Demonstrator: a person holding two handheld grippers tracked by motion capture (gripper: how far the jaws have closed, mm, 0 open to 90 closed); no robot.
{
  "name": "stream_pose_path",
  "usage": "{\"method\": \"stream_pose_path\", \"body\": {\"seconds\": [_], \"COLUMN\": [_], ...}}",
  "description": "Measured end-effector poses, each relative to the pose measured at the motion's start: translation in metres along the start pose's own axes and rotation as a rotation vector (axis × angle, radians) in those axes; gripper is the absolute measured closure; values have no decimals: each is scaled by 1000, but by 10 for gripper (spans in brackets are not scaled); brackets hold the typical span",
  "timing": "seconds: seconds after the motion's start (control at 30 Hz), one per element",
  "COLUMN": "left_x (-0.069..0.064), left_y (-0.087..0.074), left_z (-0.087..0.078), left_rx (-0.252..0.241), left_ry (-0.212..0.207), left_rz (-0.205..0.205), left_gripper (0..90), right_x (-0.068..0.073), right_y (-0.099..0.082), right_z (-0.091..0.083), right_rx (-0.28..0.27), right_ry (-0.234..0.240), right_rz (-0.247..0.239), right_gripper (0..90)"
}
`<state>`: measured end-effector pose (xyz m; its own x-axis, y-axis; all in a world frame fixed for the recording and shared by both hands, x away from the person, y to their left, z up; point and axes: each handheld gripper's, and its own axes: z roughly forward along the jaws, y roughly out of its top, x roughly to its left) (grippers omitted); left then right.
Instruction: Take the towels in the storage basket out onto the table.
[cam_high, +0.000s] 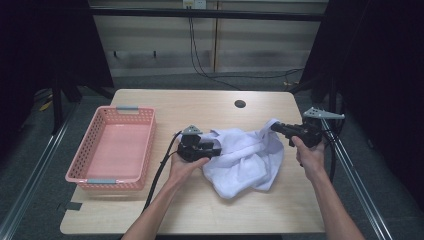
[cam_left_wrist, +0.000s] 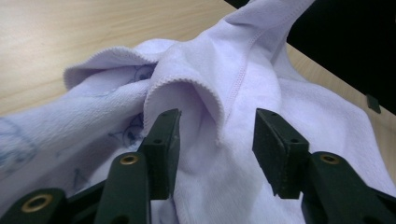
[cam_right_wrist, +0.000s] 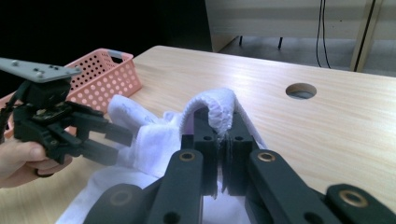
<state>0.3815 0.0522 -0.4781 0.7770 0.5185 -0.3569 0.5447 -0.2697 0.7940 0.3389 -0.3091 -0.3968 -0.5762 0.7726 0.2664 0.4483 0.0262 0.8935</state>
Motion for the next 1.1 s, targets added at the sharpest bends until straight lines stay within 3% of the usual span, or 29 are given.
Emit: {"method": "stream_pose_path", "body": {"seconds": [0.03,0.07,0.1,0.17,0.27,0.3,0.37,0.47,0.63,0.77,0.9,0.93,1.07,1.1], "left_x": [2,4,3,3,0,-2,-4,-8,-12,-13,-16,-16,-32,-32], "left_y": [0,-1,-1,-2,-2,-2,-1,10,29,33,38,38,67,67], "left_z": [4,12,16,23,28,29,29,9,-23,-34,-62,-62,-113,-113], "left_rx": [-1,14,29,31,54,54,57,6,-31,-45,-87,-87,-191,-191], "left_ry": [16,2,19,-12,-24,-43,-36,-36,-10,1,7,7,39,39], "left_rz": [-6,-17,-4,-9,27,40,41,50,96,104,123,123,174,174], "left_gripper": [486,492,493,531,836,880,888,890,892,893,893,893,893,893], "right_x": [-2,-3,-4,-6,-7,-7,-8,-8,-8,-7,-6,-6,2,2], "right_y": [-3,-4,-5,-6,-7,-7,-8,-7,-1,3,7,7,30,30], "right_z": [-1,-2,-3,-5,-6,-6,-6,-8,-13,-15,-21,-21,-36,-36], "right_rx": [8,10,7,9,8,9,6,0,-18,-21,-39,-39,-64,-64], "right_ry": [1,-2,1,-6,-5,-6,-2,-1,-7,-17,-14,-14,-20,-20], "right_rz": [2,5,1,4,5,8,9,11,8,1,-5,-5,-37,-37], "right_gripper": [864,864,864,864,864,864,864,864,864,864,864,864,864,864]}}
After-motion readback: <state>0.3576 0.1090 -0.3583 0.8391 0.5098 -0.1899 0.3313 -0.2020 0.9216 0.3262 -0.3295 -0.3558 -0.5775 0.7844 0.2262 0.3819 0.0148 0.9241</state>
